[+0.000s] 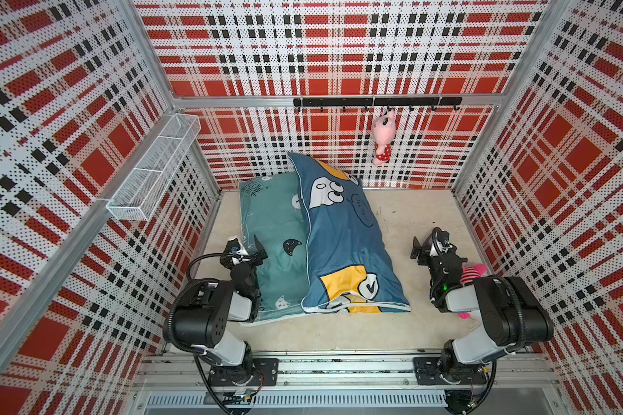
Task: Zip up pillowcases
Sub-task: Pick up the pillowcase from the pillowcase.
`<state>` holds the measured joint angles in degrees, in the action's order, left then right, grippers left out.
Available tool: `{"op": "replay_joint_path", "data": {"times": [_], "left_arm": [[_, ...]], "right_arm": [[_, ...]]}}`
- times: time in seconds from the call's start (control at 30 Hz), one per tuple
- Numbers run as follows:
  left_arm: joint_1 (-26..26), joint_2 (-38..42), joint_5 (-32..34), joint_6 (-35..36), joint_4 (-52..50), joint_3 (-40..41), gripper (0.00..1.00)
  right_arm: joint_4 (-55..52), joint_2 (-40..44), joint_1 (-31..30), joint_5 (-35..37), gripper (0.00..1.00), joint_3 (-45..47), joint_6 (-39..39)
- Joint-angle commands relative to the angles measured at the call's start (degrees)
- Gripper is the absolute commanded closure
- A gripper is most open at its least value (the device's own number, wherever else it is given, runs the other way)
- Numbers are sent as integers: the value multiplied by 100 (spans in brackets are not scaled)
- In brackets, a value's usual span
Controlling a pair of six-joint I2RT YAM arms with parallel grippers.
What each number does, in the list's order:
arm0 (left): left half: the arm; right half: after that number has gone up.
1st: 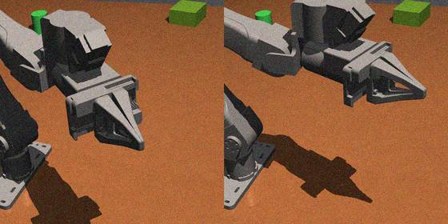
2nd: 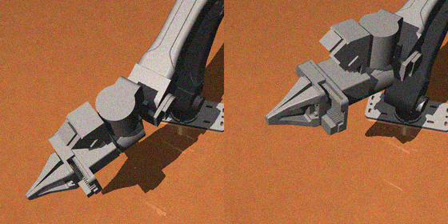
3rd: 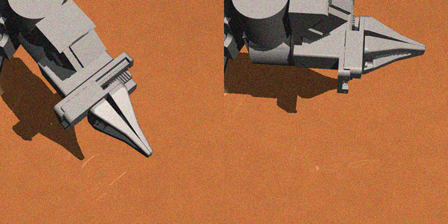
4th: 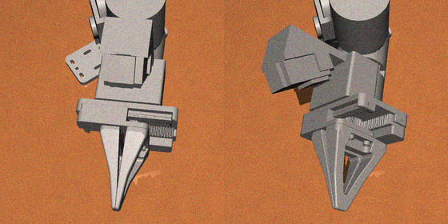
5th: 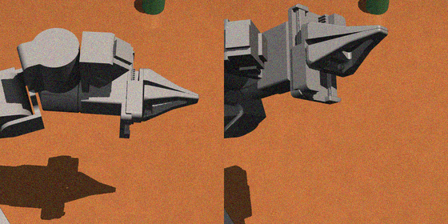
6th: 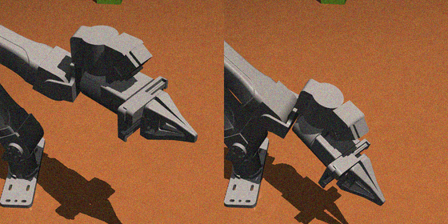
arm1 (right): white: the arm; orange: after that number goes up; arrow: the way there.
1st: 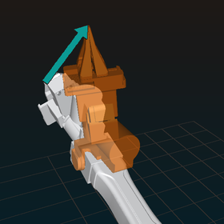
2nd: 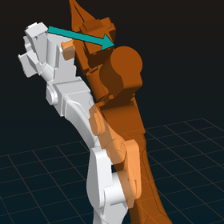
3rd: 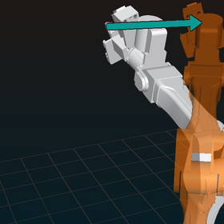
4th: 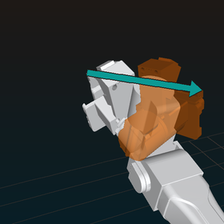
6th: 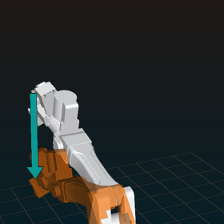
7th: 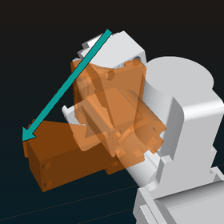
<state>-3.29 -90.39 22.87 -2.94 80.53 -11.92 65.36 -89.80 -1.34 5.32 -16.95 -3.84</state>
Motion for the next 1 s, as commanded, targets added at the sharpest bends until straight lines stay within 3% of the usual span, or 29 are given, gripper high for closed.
{"op": "replay_joint_path", "data": {"times": [0.0, 0.83, 0.9, 0.97], "left_arm": [[33, -23, -29, 22, 191, 59, 2], [109, -7, -177, -33, 97, 28, 2], [35, 179, 60, 3, 105, 70, 2], [-249, 852, 701, 166, -567, -8, 2]], "right_arm": [[117, -16, -35, 12, 0, 44, 101], [-13, -20, 15, -117, 0, -38, 52], [-803, 415, 37, 55, 0, -257, -52], [-1991, 1017, 71, 108, 0, -594, -143]]}}
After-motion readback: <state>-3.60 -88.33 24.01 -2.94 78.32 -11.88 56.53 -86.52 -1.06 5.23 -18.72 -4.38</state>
